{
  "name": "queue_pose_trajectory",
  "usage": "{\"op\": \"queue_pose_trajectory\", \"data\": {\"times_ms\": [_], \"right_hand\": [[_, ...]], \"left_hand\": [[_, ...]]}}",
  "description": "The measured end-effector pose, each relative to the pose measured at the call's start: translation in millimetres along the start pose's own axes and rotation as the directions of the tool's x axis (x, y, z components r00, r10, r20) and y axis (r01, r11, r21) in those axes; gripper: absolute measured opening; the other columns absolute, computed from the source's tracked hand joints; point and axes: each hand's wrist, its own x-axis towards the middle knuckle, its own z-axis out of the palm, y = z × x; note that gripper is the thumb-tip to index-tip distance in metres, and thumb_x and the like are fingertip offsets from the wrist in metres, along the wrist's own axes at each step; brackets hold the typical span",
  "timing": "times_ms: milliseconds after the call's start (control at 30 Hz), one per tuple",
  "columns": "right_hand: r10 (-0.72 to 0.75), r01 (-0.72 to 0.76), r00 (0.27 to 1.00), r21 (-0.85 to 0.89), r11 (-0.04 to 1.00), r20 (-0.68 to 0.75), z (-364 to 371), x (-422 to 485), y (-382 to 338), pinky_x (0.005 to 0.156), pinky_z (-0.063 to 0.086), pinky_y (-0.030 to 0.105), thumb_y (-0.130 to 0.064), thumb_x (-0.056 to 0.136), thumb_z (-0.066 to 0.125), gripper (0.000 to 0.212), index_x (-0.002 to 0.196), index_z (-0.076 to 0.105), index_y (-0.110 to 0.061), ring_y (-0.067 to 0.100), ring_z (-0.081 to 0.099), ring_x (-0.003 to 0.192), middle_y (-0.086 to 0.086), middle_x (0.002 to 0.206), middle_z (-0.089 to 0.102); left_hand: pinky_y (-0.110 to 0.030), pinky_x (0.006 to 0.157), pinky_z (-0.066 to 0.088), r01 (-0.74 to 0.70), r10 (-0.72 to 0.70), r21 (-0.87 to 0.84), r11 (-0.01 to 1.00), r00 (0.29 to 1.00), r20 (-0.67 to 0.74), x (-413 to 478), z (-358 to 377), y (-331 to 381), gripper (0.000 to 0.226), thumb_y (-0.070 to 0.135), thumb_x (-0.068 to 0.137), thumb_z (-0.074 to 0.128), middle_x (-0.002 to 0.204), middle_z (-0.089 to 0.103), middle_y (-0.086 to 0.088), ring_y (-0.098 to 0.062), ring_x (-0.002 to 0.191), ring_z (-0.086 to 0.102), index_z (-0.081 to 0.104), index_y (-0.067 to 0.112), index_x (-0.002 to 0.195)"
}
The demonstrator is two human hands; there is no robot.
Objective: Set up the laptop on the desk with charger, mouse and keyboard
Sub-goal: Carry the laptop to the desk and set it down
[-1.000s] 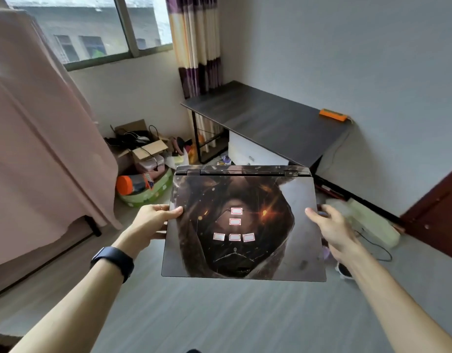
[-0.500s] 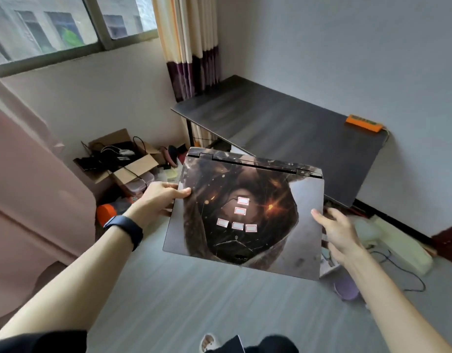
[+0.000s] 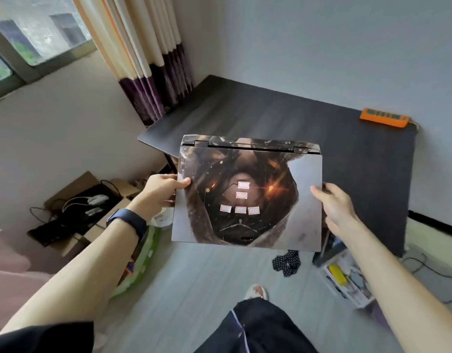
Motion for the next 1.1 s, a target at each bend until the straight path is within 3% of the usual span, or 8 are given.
{"op": "queue_pose_trajectory", "data": {"times_ms": [100,233,367,500,700,900,1000,1100], "right_hand": [[0.039,-0.04,0.999,-0.017,0.999,-0.006,28.5,52.1,-19.7,0.101,0.047,0.037,-0.025,0.091,0.072,0.037,0.125,0.065,-0.014,0.018,0.065,0.113,0.0,0.119,0.07],[0.111,-0.112,0.993,-0.035,0.993,-0.045,58.1,108.0,-41.4,0.101,0.046,0.038,-0.027,0.092,0.07,0.036,0.126,0.064,-0.015,0.021,0.064,0.114,0.0,0.121,0.07],[0.195,-0.203,0.974,-0.06,0.977,-0.118,84.3,160.6,-46.0,0.096,0.046,0.041,-0.027,0.094,0.068,0.036,0.127,0.063,-0.014,0.023,0.062,0.114,0.001,0.121,0.068],[0.312,-0.324,0.926,-0.026,0.946,-0.21,107.0,201.9,-31.7,0.095,0.049,0.044,-0.024,0.093,0.069,0.024,0.115,0.067,-0.015,0.028,0.064,0.109,0.005,0.114,0.07],[0.508,-0.505,0.779,0.112,0.856,-0.367,141.0,251.9,-14.4,0.1,0.048,0.047,-0.02,0.092,0.071,0.039,0.129,0.063,-0.012,0.029,0.063,0.111,0.008,0.121,0.069],[0.631,-0.596,0.628,0.24,0.766,-0.455,158.6,275.8,-0.4,0.095,0.049,0.043,-0.018,0.089,0.075,0.041,0.128,0.064,-0.01,0.029,0.063,0.112,0.01,0.123,0.068],[0.638,-0.612,0.58,0.247,0.752,-0.506,165.9,287.6,1.8,0.101,0.045,0.042,-0.018,0.09,0.073,0.042,0.13,0.063,-0.01,0.03,0.057,0.123,0.008,0.13,0.064],[0.623,-0.616,0.546,0.235,0.752,-0.56,168.6,298.6,3.0,0.108,0.044,0.044,-0.02,0.09,0.073,0.044,0.132,0.062,-0.01,0.031,0.054,0.127,0.009,0.136,0.062]], "left_hand": [[-0.033,0.069,0.057,-0.005,0.005,0.015,1.0,1.0,-0.016,54.3,2.2,46.5,0.016,0.027,0.082,0.081,0.095,0.069,-0.005,-0.019,0.076,0.065,0.068,0.019,0.088],[-0.031,0.06,0.057,0.046,-0.046,0.081,0.996,0.999,-0.003,125.1,4.1,85.4,0.025,0.029,0.081,0.081,0.087,0.068,-0.005,-0.021,0.071,0.066,0.068,0.01,0.091],[-0.04,0.076,0.059,0.117,-0.12,0.096,0.989,0.992,0.033,215.0,21.4,106.3,0.035,0.029,0.078,0.084,0.095,0.069,-0.011,-0.03,0.082,0.069,0.067,0.005,0.097],[-0.046,0.087,0.057,0.191,-0.208,0.16,0.969,0.974,0.095,296.5,49.8,107.6,0.024,0.025,0.081,0.081,0.097,0.068,-0.015,-0.034,0.088,0.067,0.064,0.008,0.082],[-0.024,0.05,0.047,0.291,-0.334,0.219,0.931,0.922,0.195,406.2,87.9,118.8,0.019,0.012,0.086,0.076,0.077,0.06,-0.01,-0.021,0.061,0.056,0.06,0.005,0.079],[-0.044,0.088,0.057,0.351,-0.437,0.332,0.876,0.869,0.234,509.4,122.2,80.9,0.042,0.027,0.068,0.086,0.098,0.071,-0.015,-0.032,0.092,0.068,0.069,0.001,0.095],[-0.048,0.093,0.055,0.382,-0.466,0.347,0.857,0.862,0.202,520.9,136.6,72.7,0.025,0.025,0.071,0.084,0.101,0.071,-0.016,-0.034,0.099,0.068,0.065,0.009,0.077],[-0.036,0.088,0.054,0.396,-0.471,0.343,0.852,0.866,0.168,501.9,142.4,99.2,0.025,0.027,0.077,0.081,0.098,0.069,-0.012,-0.032,0.096,0.064,0.065,0.008,0.081]]}}
